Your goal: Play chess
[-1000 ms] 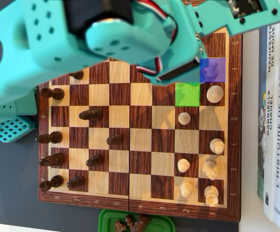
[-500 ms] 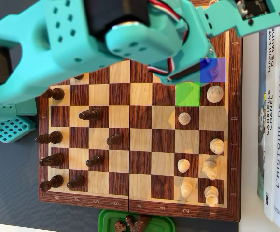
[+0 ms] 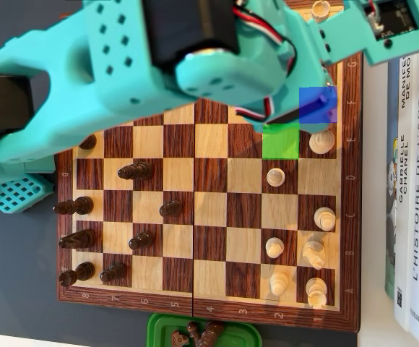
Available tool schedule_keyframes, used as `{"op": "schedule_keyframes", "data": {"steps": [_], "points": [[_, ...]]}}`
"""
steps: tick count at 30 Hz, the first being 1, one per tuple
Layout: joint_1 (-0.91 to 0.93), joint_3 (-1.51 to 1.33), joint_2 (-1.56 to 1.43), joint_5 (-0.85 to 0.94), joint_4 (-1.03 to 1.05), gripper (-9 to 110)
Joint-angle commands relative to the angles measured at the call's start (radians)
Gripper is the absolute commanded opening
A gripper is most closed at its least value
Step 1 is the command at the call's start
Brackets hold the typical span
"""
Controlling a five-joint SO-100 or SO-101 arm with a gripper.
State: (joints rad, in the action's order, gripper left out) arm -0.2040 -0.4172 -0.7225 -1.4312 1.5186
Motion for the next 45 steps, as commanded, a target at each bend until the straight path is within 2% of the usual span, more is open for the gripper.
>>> {"op": "schedule_keyframes", "data": {"steps": [1,40,45], "points": [[0.015,0.048,-0.014,0.005,-0.014,17],[0.014,0.038,0.025,0.005,-0.041,17],[0.014,0.038,0.02,0.005,-0.041,11]]}}
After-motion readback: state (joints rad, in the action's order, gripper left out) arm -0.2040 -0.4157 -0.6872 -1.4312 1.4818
